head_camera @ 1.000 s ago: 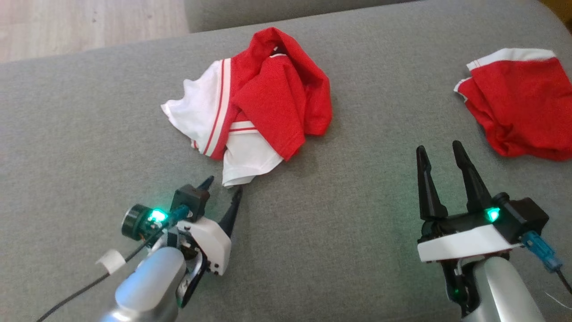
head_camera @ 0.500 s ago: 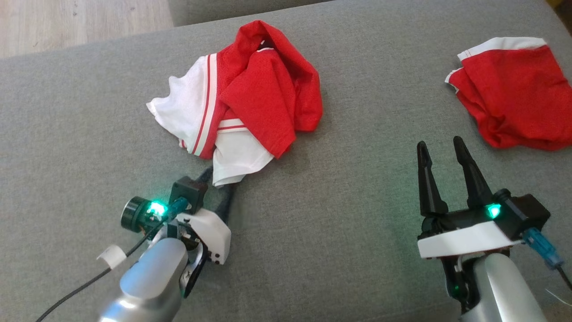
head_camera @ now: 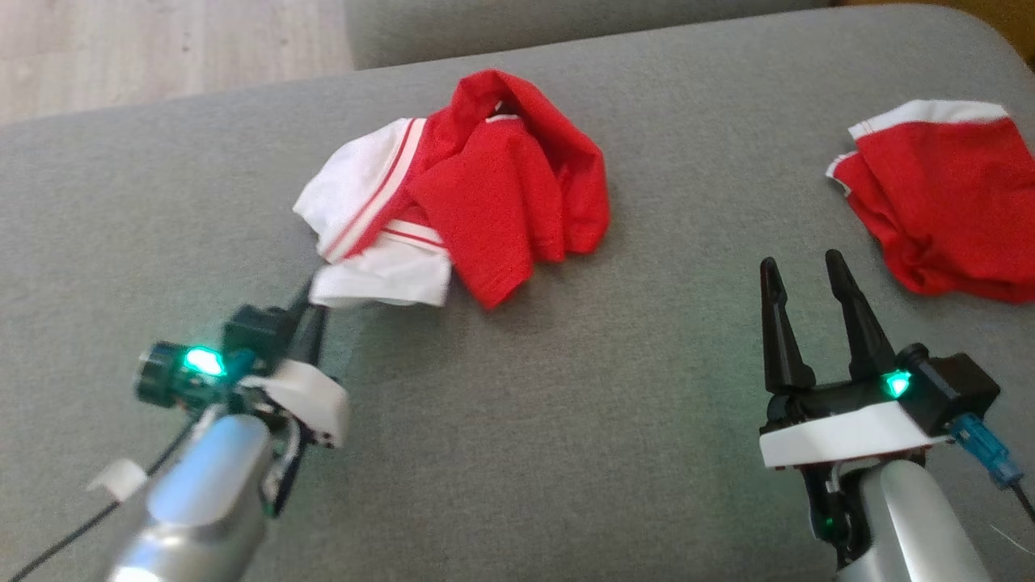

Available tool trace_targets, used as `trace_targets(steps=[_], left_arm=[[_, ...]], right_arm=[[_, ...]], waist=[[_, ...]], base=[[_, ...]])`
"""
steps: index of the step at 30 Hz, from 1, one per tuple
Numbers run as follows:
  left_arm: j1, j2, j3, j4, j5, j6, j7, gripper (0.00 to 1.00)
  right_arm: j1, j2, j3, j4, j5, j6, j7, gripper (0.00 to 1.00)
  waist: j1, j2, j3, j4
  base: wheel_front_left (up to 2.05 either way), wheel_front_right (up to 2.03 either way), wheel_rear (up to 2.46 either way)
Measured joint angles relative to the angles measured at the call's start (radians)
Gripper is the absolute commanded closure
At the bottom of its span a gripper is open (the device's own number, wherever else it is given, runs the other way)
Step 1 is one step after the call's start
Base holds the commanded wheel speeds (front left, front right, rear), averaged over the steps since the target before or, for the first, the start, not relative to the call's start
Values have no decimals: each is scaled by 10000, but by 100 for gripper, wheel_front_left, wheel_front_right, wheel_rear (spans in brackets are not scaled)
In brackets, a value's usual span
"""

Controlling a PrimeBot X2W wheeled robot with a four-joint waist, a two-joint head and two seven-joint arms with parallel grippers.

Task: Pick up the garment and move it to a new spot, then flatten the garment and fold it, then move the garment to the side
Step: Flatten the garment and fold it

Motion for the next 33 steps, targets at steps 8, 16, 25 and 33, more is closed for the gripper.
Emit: trace_targets(steps=[8, 16, 25, 33], left_arm=[[79, 1055, 608, -928, -174, 476, -167, 100], [648, 2414, 1394, -1593, -297, 1296, -211, 100], [2162, 2936, 1290, -1931, -629, 1549, 857, 0], [2344, 2708, 1894, -2995, -911, 2313, 6, 0]], right_arm=[[36, 0, 86, 109, 136, 0, 0, 0], [59, 0, 140, 219, 136, 0, 0, 0], [303, 0, 153, 311, 219, 0, 0, 0], [362, 0, 203, 351, 132, 0, 0, 0]], waist=[[0, 0, -366, 532], [0, 0, -580, 885], [0, 0, -778, 1032], [0, 0, -1005, 1063]], base=[[0, 0, 0], [0, 0, 0], [0, 0, 0], [0, 0, 0]])
